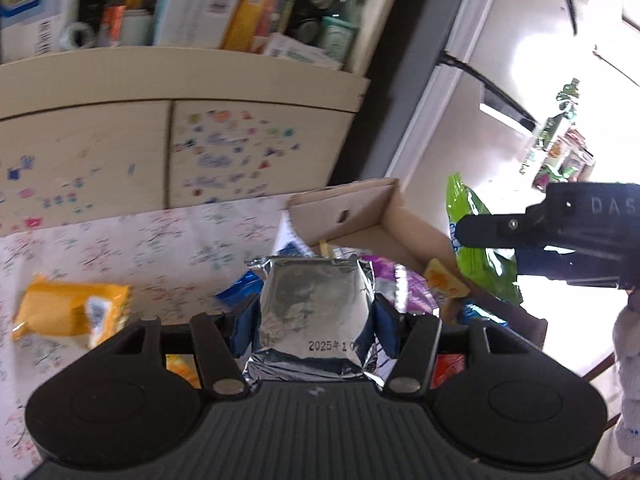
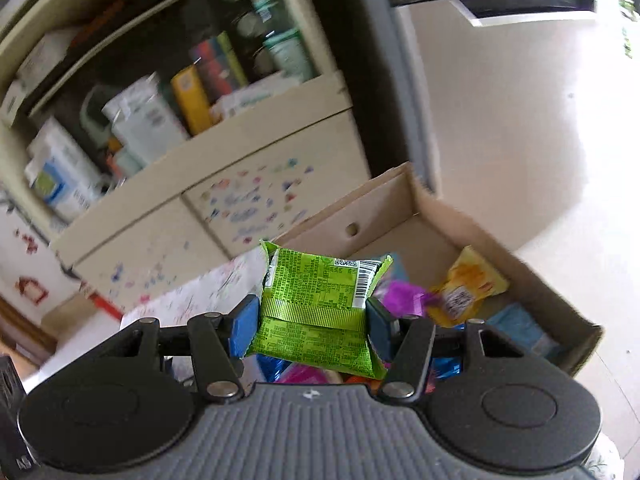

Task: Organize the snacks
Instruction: 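Carry silver and green bags over the cardboard box, then open both grippers to drop the bags into the box, then move left tool to yellow waffle bag while right tool approaches pink bag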

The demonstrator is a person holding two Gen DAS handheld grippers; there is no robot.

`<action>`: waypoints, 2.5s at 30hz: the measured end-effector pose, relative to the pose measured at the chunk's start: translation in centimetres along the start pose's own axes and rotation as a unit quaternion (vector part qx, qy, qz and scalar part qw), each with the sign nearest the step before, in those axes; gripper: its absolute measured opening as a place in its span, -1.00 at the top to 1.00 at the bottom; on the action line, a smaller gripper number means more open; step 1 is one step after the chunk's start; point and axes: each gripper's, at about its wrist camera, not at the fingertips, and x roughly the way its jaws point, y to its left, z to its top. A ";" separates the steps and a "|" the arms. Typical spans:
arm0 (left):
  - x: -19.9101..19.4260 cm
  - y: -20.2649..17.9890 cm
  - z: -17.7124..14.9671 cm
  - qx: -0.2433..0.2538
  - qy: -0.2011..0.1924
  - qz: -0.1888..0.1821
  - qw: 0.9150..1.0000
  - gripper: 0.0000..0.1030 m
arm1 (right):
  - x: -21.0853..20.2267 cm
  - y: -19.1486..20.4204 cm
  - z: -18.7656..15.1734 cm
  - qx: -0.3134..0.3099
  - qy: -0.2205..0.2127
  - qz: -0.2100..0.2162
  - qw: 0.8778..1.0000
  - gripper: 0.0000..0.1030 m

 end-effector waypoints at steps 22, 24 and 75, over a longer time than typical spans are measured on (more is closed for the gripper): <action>5.9 -7.1 -1.4 0.040 0.028 -0.101 0.994 -0.10 | -1.2 -5.5 1.1 0.091 -0.013 -0.056 0.994 -0.36; 5.8 -7.1 -1.5 0.040 0.023 -0.112 0.993 -0.20 | -1.1 -5.5 1.1 0.089 -0.012 -0.056 0.994 -0.36; 4.5 10.0 -2.4 -0.104 0.111 0.168 0.974 -0.85 | 9.5 3.1 -6.6 0.161 0.186 -0.001 0.969 -0.60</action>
